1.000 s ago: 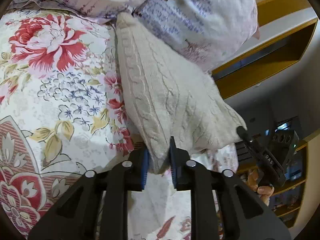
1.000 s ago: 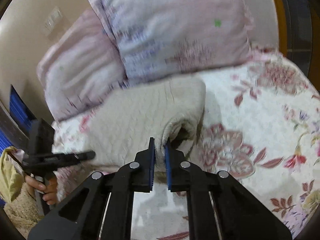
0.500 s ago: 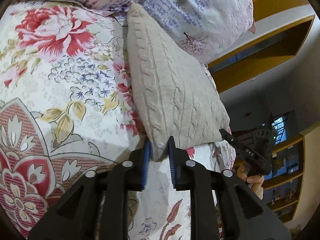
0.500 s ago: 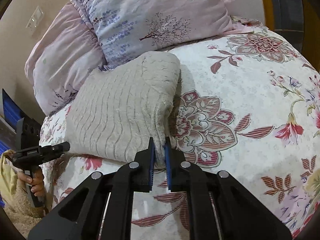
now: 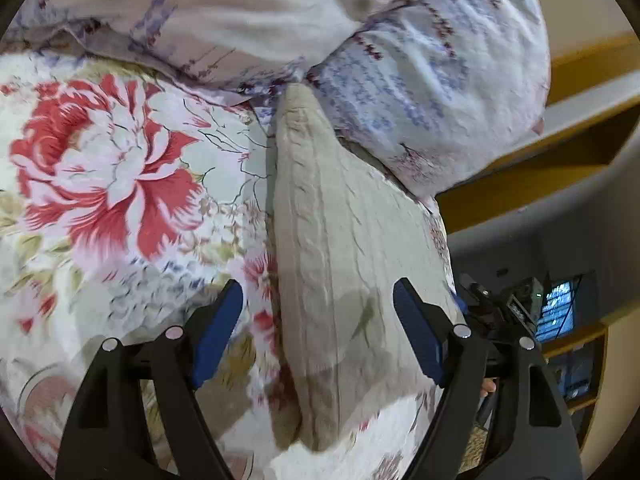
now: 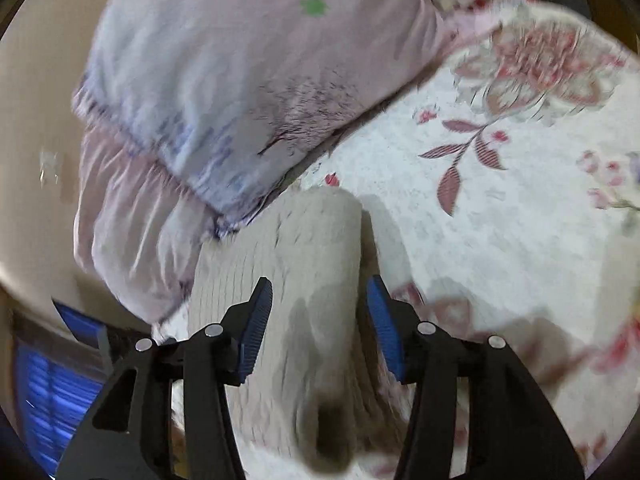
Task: Fold small clothes
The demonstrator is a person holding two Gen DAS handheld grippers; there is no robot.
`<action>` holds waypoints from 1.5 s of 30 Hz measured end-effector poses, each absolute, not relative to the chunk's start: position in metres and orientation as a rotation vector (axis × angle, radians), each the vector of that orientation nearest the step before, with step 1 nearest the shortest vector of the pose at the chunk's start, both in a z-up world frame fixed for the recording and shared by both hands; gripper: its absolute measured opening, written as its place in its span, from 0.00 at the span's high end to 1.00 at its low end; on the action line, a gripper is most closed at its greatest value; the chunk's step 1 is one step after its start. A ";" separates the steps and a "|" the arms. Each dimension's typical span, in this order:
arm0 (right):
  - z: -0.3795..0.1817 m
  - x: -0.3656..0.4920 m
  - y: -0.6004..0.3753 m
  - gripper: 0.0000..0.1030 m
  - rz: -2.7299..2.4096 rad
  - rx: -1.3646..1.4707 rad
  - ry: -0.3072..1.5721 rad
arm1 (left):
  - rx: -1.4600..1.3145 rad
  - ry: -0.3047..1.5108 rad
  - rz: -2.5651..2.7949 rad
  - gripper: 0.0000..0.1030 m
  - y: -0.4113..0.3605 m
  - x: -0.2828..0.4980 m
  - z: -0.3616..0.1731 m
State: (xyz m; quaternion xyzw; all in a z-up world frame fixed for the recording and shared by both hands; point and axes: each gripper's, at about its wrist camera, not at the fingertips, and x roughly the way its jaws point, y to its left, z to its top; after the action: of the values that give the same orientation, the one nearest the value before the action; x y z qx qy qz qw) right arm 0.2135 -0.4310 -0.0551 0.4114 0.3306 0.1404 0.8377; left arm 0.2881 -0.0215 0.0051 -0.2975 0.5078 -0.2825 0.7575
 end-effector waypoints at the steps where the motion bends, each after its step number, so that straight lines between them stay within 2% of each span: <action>1: -0.058 0.221 -0.430 0.49 0.291 0.873 0.715 | -0.652 1.110 -0.616 0.25 -0.024 0.290 0.003; 2: -0.060 0.228 -0.427 0.50 0.286 0.872 0.728 | -0.653 1.113 -0.615 0.25 -0.028 0.292 0.003; 3: -0.061 0.231 -0.425 0.59 0.289 0.865 0.733 | -0.650 1.115 -0.612 0.25 -0.032 0.294 0.001; 4: -0.059 0.236 -0.419 0.78 0.301 0.843 0.727 | -0.647 1.116 -0.610 0.25 -0.036 0.297 0.001; 6: -0.043 0.235 -0.409 0.90 0.292 0.726 0.649 | -0.645 1.116 -0.614 0.25 -0.041 0.300 0.000; 9: -0.021 0.224 -0.406 0.92 0.280 0.622 0.516 | -0.632 1.100 -0.625 0.25 -0.047 0.302 0.003; 11: -0.015 0.222 -0.407 0.92 0.222 0.576 0.487 | -0.612 1.086 -0.627 0.25 -0.046 0.302 0.005; 14: -0.037 0.242 -0.409 0.92 0.087 0.526 0.626 | -0.585 1.084 -0.625 0.25 -0.052 0.302 0.004; 17: -0.051 0.251 -0.405 0.91 0.077 0.527 0.679 | -0.571 1.083 -0.623 0.25 -0.055 0.301 0.001; 18: -0.049 0.249 -0.405 0.89 0.073 0.522 0.673 | -0.561 1.081 -0.621 0.25 -0.056 0.300 0.001; 21: -0.035 0.235 -0.411 0.72 0.042 0.509 0.647 | -0.559 1.076 -0.628 0.25 -0.053 0.297 0.002; 25: -0.010 0.204 -0.402 0.70 0.088 0.466 0.534 | -0.562 1.066 -0.630 0.25 -0.051 0.294 0.005; 29: -0.007 0.192 -0.375 0.67 0.182 0.387 0.551 | -0.558 1.072 -0.638 0.25 -0.053 0.292 0.005; 31: -0.013 0.195 -0.362 0.59 0.194 0.339 0.583 | -0.557 1.076 -0.642 0.25 -0.055 0.290 0.005; 34: -0.039 0.209 -0.351 0.58 0.151 0.275 0.675 | -0.550 1.084 -0.642 0.24 -0.058 0.289 0.002; 45: -0.044 0.202 -0.351 0.58 0.146 0.272 0.656 | -0.402 1.046 -0.594 0.21 -0.075 0.283 0.010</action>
State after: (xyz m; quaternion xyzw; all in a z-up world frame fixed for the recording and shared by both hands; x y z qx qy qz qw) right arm 0.2021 -0.3508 -0.0443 0.1331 0.3208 0.0715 0.9350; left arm 0.2827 -0.0750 0.0103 -0.1878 0.4886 -0.2777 0.8055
